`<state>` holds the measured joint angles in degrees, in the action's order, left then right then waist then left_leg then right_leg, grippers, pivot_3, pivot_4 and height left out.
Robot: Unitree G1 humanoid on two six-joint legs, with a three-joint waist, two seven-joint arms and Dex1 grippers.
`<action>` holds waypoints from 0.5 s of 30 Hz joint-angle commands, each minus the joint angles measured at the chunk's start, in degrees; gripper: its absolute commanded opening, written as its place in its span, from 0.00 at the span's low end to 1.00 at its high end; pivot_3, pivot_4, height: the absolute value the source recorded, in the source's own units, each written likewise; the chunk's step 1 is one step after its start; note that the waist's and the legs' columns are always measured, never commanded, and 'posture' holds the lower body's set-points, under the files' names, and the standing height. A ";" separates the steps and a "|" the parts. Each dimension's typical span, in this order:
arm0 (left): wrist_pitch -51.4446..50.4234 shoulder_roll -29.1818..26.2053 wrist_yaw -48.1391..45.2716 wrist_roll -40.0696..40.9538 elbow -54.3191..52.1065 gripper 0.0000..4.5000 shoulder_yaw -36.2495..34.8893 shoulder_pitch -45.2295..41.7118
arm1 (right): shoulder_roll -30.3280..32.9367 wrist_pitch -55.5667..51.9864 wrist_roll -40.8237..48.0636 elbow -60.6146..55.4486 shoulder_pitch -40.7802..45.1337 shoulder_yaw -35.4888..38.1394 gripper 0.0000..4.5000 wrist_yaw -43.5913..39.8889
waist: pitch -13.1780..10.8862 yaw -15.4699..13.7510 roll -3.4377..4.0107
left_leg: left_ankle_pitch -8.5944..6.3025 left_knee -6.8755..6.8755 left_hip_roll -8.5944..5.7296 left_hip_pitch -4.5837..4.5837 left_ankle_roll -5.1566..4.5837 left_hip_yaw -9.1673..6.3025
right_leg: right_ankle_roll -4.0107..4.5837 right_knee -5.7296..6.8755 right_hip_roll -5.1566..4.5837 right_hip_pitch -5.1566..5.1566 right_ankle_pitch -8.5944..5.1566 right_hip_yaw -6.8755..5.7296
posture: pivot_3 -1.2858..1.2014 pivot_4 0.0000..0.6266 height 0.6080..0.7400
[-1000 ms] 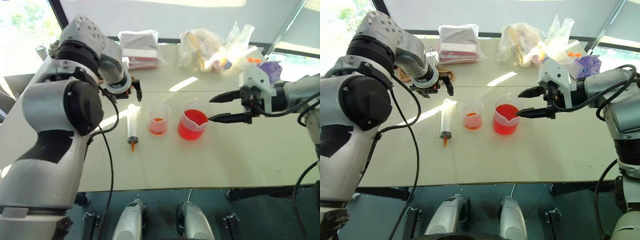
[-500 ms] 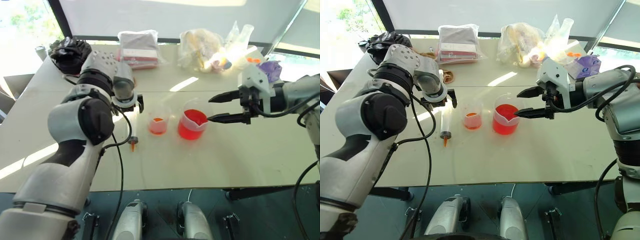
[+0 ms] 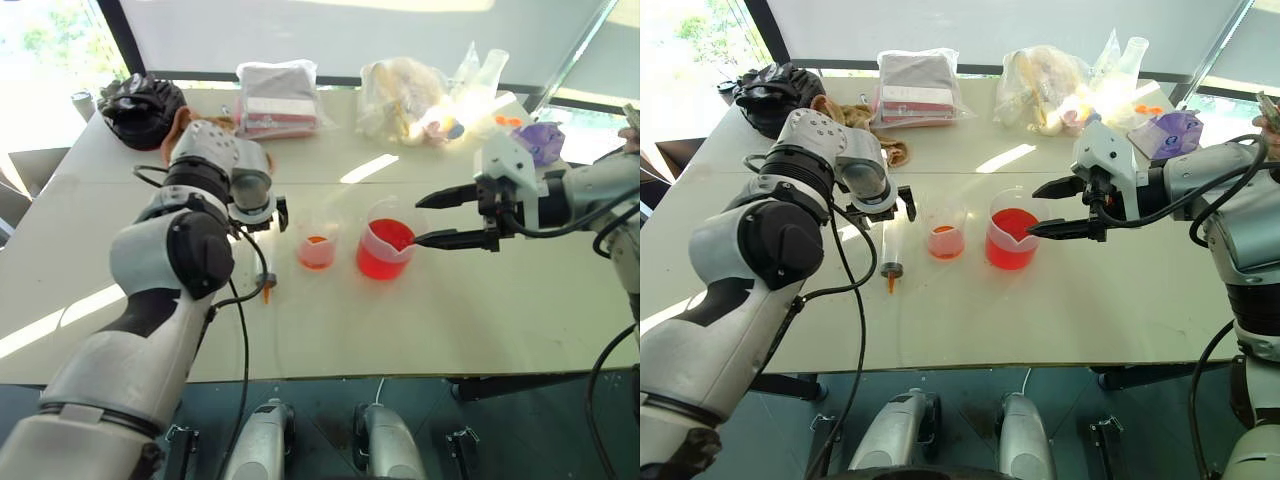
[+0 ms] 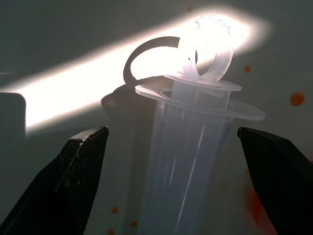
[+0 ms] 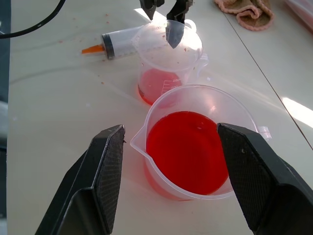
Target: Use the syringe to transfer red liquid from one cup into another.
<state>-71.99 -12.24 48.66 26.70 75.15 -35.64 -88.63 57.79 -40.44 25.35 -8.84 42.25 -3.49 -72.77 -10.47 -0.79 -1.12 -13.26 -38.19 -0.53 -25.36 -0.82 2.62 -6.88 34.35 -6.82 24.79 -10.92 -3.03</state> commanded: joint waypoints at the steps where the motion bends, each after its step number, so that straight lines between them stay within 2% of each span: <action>1: 0.29 0.00 -0.37 -0.33 -1.61 0.64 0.04 -0.13 | 1.37 0.46 0.49 -1.57 0.77 2.44 0.70 0.12 | 0.00 0.02 0.00 | 0.00 0.00 -0.01 0.00 0.00 0.00 | 0.00 0.00 0.00 0.00 0.00 0.00 | 0.52 0.24 1.00; 4: -0.03 0.04 -0.58 -0.34 -1.55 0.35 0.07 -0.02 | 1.40 0.54 0.44 -1.54 0.78 2.43 0.70 0.20 | 0.00 0.00 0.00 | 0.00 0.00 -0.02 0.00 0.00 0.00 | 0.00 0.00 0.00 0.00 0.00 0.00 | 0.52 0.24 1.00; 5: -0.06 0.00 -0.45 -0.22 -1.46 0.33 -0.10 0.03 | 1.38 0.57 0.38 -1.49 0.80 2.39 0.70 0.25 | 0.00 -0.01 0.00 | 0.00 0.00 -0.02 0.00 0.00 0.00 | 0.00 0.00 0.00 0.00 0.00 0.00 | 0.52 0.24 1.00; 11: -0.95 -0.73 -1.09 -0.47 -2.46 0.33 0.21 0.53 | 1.32 0.68 0.29 -1.39 0.91 2.28 0.70 0.36 | 0.00 0.02 0.00 | 0.01 0.00 -0.03 0.00 0.00 0.00 | 0.00 0.01 0.00 0.00 0.00 0.00 | 0.52 0.24 1.00; 15: -6.27 -1.89 -11.09 0.45 -10.91 0.33 3.22 -0.42 | 1.43 0.49 0.48 -1.90 0.46 2.58 0.70 0.59 | 0.00 0.03 0.00 | 0.02 0.00 -0.06 0.00 0.02 -0.01 | 0.00 0.01 0.01 0.00 0.00 -0.01 | 0.52 0.24 1.00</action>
<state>-76.22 -12.78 41.10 26.47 69.39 -33.29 -87.40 57.84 -40.43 25.33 -8.94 42.24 -3.49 -72.33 -10.47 -0.76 -1.12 -13.24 -38.19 -0.60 -25.36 -0.79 2.61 -6.88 34.36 -6.81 24.79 -10.92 -3.04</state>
